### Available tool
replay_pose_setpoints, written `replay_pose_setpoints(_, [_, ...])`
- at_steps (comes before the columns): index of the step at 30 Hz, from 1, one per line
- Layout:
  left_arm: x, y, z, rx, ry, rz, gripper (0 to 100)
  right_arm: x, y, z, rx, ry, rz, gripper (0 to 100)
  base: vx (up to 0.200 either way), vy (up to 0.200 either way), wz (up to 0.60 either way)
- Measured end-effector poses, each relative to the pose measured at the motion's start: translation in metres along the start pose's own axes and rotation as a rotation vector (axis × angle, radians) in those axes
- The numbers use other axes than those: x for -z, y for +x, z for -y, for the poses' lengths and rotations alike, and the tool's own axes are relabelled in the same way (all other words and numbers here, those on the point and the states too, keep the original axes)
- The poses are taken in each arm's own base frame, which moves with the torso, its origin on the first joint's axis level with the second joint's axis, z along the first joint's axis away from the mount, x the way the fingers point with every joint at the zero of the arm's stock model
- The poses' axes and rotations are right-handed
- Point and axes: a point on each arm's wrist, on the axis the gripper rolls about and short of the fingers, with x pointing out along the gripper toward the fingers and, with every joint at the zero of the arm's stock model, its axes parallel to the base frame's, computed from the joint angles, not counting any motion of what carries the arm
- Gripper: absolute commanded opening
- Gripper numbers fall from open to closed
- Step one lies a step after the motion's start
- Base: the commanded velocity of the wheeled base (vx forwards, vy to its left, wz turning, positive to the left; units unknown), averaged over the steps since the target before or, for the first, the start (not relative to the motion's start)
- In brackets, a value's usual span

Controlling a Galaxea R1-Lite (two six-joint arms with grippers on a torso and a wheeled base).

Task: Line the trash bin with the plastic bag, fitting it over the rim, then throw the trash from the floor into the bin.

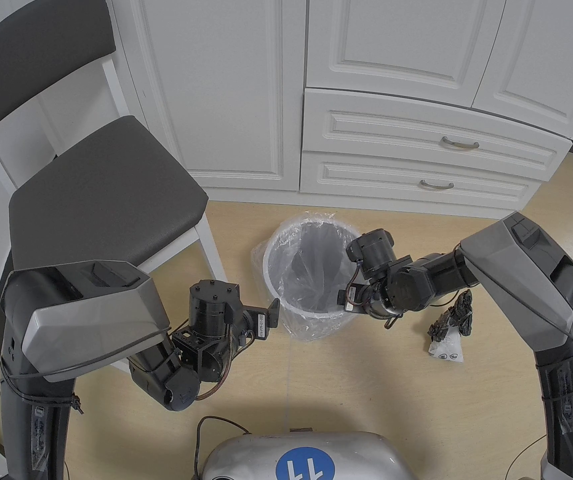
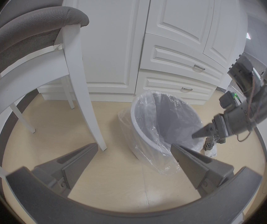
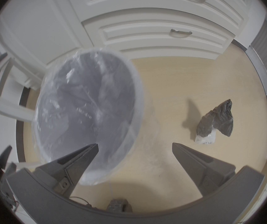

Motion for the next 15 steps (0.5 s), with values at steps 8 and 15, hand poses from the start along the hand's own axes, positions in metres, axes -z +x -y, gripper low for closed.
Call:
replay_pose_setpoints(8, [-0.002, 0.000, -0.001, -0.019, -0.003, 0.009, 100, 0.026, -0.020, -0.028, 0.008, -0.070, -0.079, 100, 0.000, 0.000, 0.00])
replay_pose_setpoints(15, [-0.004, -0.001, -0.001, -0.019, -0.005, 0.016, 100, 0.043, -0.031, -0.049, -0.027, -0.099, -0.095, 100, 0.000, 0.000, 0.00])
